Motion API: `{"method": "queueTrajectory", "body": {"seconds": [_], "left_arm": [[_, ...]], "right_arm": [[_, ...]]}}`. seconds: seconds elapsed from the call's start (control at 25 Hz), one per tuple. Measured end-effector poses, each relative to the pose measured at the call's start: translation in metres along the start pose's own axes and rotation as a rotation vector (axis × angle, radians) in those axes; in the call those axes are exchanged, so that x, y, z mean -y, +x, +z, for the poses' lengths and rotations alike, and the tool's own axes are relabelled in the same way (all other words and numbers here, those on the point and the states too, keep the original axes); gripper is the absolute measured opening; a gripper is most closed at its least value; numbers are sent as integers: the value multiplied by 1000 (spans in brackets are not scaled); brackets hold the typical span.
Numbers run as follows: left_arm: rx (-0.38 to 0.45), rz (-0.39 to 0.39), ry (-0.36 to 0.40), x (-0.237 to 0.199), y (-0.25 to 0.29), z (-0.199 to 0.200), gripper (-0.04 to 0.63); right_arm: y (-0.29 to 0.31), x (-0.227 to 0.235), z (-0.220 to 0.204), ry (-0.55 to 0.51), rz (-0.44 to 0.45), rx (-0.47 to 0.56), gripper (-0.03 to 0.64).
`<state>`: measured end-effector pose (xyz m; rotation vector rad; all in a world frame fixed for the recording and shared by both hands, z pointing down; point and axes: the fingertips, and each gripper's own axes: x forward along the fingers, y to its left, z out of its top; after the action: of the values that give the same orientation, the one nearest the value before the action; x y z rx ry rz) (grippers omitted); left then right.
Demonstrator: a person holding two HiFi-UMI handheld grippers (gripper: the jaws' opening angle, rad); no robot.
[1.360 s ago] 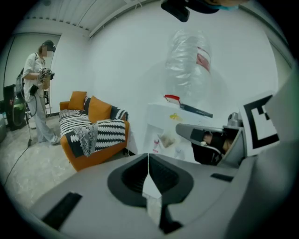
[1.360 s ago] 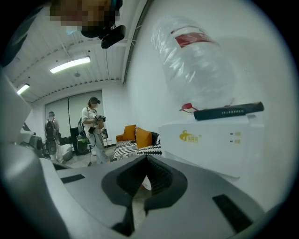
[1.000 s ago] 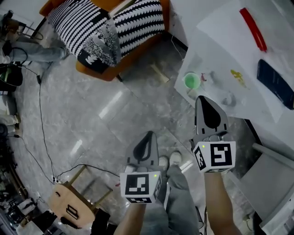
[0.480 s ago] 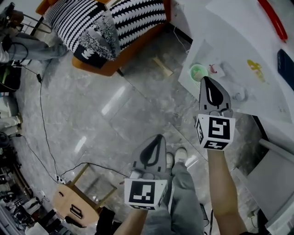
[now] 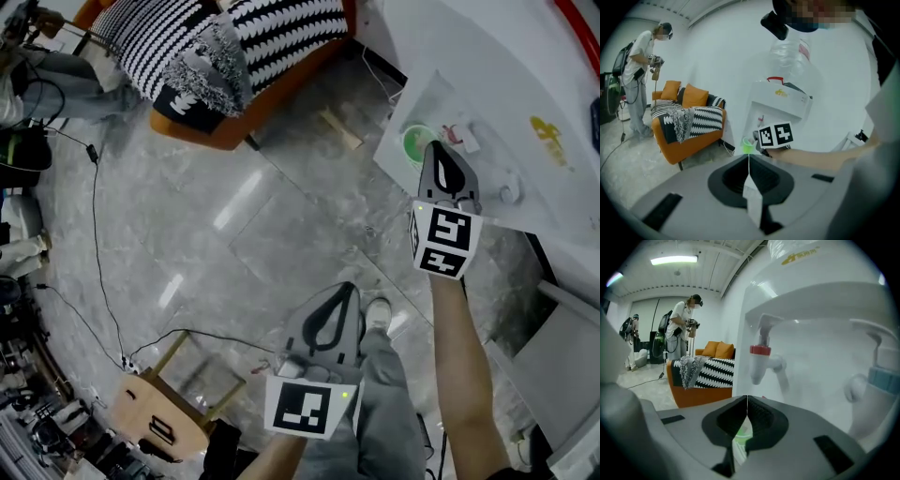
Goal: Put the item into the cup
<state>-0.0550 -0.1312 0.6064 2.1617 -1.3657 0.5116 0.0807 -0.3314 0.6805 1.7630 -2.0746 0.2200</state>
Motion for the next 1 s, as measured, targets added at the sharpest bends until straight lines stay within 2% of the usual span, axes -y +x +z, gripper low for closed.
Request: {"method": "queueTrajectory", "body": {"seconds": [0.36, 0.48, 0.72, 1.0], "left_arm": [[-33, 42, -8, -12, -2, -13, 14], [-54, 67, 23, -16, -1, -16, 14], [-64, 85, 40, -16, 2, -18, 14], [-46, 70, 81, -8, 7, -17, 14]], "right_arm": [[7, -1, -5, -9, 21, -2, 11], [-1, -3, -4, -6, 25, 3, 11], [-30, -13, 5, 15, 70, 33, 10], [-81, -24, 6, 77, 113, 53, 10]]}}
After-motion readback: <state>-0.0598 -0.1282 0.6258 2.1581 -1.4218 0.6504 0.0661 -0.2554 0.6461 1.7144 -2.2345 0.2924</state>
